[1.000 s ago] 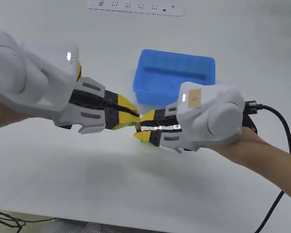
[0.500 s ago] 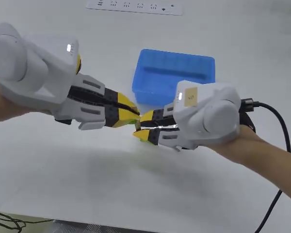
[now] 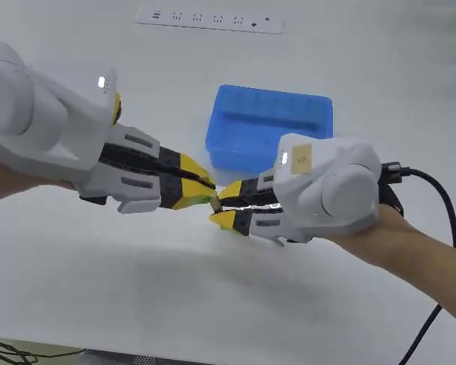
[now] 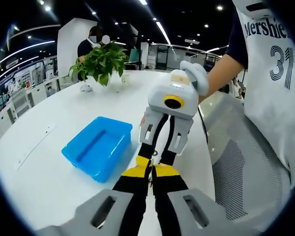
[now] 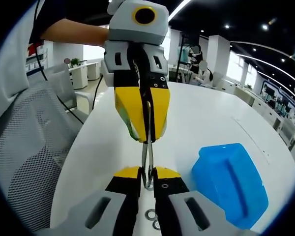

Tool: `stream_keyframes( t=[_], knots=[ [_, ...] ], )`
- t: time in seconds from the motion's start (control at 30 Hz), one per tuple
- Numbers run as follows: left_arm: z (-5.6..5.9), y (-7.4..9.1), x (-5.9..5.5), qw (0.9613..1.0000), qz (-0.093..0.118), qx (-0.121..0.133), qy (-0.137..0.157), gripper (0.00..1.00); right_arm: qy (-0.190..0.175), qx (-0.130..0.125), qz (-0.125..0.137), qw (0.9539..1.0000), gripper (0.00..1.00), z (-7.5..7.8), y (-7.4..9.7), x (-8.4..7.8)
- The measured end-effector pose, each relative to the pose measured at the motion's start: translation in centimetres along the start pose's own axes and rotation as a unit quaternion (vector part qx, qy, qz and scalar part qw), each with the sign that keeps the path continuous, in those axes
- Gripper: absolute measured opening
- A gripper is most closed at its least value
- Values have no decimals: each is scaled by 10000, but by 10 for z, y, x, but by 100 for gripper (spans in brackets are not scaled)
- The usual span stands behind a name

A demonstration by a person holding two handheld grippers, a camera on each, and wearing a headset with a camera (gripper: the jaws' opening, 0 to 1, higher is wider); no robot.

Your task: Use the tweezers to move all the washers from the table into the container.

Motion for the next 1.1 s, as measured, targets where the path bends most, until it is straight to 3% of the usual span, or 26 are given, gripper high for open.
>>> stream_keyframes(
  t=[0.4, 0.6, 1.1],
  knots=[
    [5, 9, 22, 9996, 82, -36, -254, 6, 200, -125, -1, 9997, 10, -5, 17, 15],
    [3, 12, 38, 9990, 117, -35, -425, 6, 315, -241, 59, 9992, 10, -2, 29, 25],
    [-19, 0, 78, 9959, 285, -35, -856, 6, 490, -598, 166, 9969, 10, 28, 65, 38]
  ],
)
Point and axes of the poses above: the centre of the closed fingertips' face, and the gripper's own axes: y roughly backward along the fingers, z roughly to its right, x roughly out of its top, the point moved 5 cm from there along y, roughly backward along the fingers, and after that the axes turned 13 degrees about x, right-handed, at the moved point
